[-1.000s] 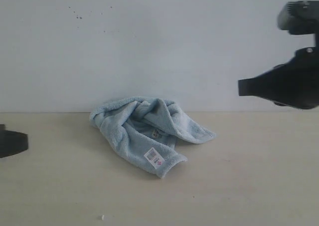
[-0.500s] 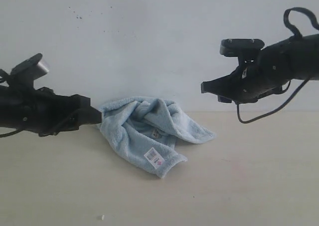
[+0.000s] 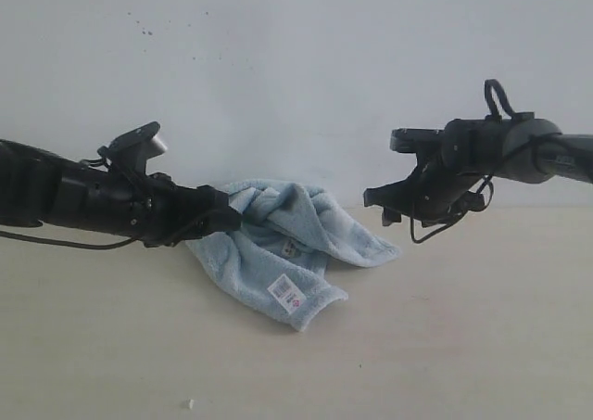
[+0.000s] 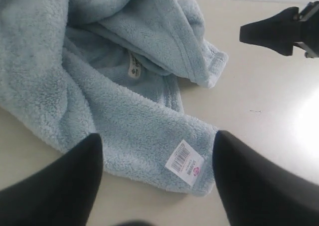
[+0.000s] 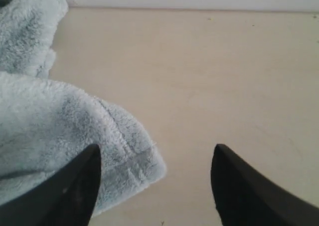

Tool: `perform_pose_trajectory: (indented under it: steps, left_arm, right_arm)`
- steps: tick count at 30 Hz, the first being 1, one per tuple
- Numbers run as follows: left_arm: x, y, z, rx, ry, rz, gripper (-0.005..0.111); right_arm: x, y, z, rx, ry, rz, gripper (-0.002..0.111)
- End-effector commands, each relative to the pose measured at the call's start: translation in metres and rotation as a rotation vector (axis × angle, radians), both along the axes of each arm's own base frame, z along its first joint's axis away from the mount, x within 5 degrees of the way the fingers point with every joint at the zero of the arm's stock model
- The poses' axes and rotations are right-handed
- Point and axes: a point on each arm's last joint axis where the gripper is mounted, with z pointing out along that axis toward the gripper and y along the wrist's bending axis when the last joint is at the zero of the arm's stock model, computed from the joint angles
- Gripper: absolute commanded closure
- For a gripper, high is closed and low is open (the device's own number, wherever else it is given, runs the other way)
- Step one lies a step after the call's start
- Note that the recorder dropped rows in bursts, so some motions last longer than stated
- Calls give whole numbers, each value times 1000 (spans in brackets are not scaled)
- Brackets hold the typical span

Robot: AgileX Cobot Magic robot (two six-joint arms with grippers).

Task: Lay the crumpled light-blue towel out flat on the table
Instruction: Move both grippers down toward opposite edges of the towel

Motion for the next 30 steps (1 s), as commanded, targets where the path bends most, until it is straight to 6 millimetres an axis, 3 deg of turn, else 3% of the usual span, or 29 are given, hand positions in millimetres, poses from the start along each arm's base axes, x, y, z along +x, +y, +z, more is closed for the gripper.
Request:
perform_pose_trajectory:
  steps: [1, 7, 25, 27, 30]
  left_arm:
    - [4, -10, -9, -2, 8, -24, 45]
    - [5, -11, -19, 1, 30, -26, 45]
    - [5, -11, -19, 1, 30, -26, 45]
    - [5, -11, -19, 1, 30, -26, 45]
    - [5, -12, -19, -1, 31, -28, 45]
  right_arm:
    - [9, 4, -5, 10, 41, 46, 46]
    - [12, 6, -10, 23, 38, 51, 46]
    - [5, 13, -53, 62, 186, 105, 47]
    - [6, 13, -53, 63, 179, 103, 55]
    - [6, 13, -53, 52, 172, 122, 78]
